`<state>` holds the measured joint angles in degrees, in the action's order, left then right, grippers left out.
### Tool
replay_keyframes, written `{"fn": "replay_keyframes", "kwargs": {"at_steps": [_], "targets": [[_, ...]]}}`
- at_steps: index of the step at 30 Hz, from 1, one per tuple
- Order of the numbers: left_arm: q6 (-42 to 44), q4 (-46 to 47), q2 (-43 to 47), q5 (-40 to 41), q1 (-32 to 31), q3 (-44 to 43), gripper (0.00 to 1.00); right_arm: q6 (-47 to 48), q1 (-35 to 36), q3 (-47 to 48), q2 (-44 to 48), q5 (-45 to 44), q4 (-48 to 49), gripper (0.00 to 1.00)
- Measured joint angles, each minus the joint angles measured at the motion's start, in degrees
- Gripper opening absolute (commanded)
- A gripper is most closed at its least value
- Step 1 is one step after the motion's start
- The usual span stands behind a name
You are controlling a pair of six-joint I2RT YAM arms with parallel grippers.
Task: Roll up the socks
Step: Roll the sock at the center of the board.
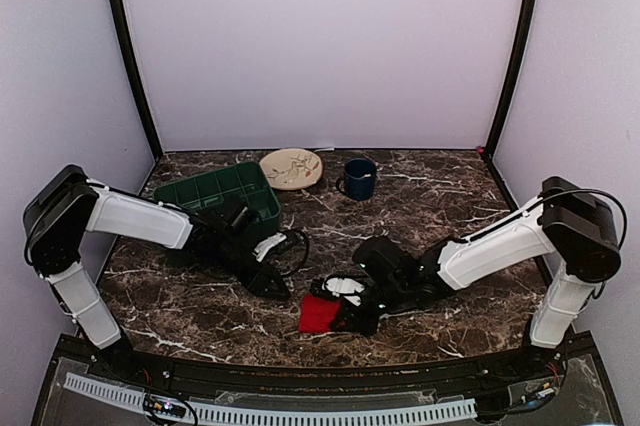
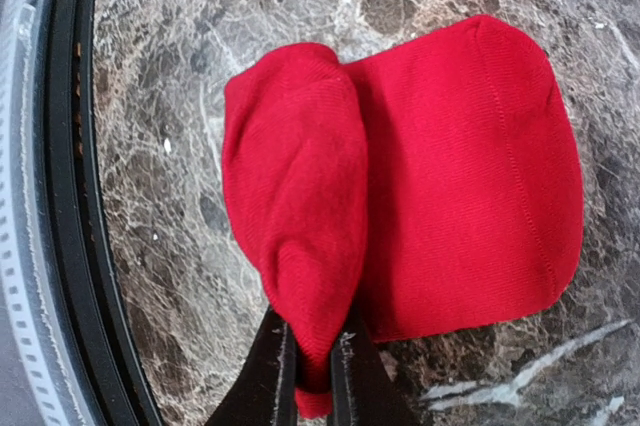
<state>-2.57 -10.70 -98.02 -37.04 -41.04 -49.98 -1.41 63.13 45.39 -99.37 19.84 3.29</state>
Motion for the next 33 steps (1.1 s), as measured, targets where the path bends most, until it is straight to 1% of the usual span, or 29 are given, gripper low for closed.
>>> {"fn": "replay_keyframes", "kwargs": {"at_steps": [6,9,12,16,24,33], "targets": [[-2.6,9.2,6.7,5.2,-1.8,6.8,0.3,-0.9,-2.3,2.3,-2.1,5.6,-2.1,0.0],[-2.7,12.3,9.4,7.8,-3.8,9.1,0.32,-1.3,-3.3,3.3,-2.8,8.0,-3.4,0.0],[-2.6,15.2,12.1,9.7,-5.9,11.1,0.37,-1.7,-4.2,4.5,-3.8,10.4,-4.9,0.0],[-2.4,18.3,13.9,11.4,-8.3,12.1,0.38,-1.9,-5.1,6.2,-5.1,13.2,-7.0,0.0],[-1.4,19.5,13.9,12.6,-12.1,12.3,0.39,-2.2,-6.2,8.2,-7.2,18.0,-9.5,0.0],[2.3,19.0,13.8,13.4,-15.8,12.3,0.4,-2.4,-7.7,9.6,-9.5,23.5,-10.9,0.0]]}}
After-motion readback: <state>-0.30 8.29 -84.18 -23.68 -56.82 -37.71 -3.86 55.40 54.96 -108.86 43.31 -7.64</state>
